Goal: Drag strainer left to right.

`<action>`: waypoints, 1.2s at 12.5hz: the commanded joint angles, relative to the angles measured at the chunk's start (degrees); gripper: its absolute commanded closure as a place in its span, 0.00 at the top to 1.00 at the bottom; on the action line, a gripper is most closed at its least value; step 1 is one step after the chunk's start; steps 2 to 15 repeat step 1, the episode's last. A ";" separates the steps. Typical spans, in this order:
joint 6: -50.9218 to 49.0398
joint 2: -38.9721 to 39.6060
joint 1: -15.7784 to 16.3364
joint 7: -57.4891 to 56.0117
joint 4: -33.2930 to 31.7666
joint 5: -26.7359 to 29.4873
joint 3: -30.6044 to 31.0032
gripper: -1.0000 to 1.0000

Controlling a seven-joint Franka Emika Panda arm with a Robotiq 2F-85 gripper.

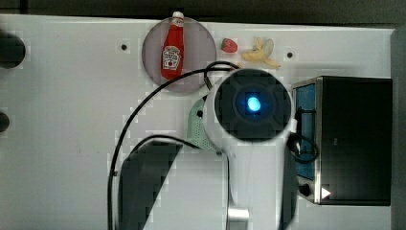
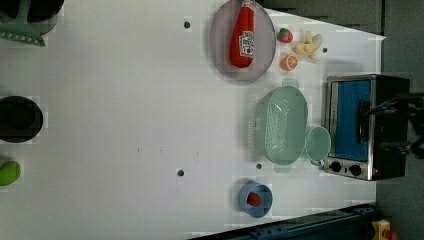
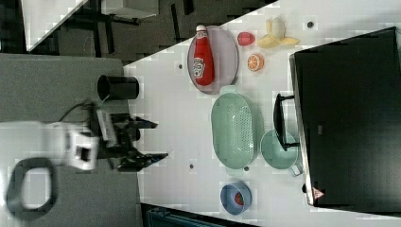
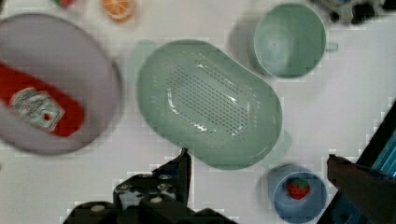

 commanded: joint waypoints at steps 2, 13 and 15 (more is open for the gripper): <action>-5.54 -3.41 -0.58 -11.32 2.99 0.50 -1.01 1.00; -5.54 -3.41 -0.58 -11.32 2.99 0.50 -1.01 1.00; -5.54 -3.41 -0.58 -11.32 2.99 0.50 -1.01 1.00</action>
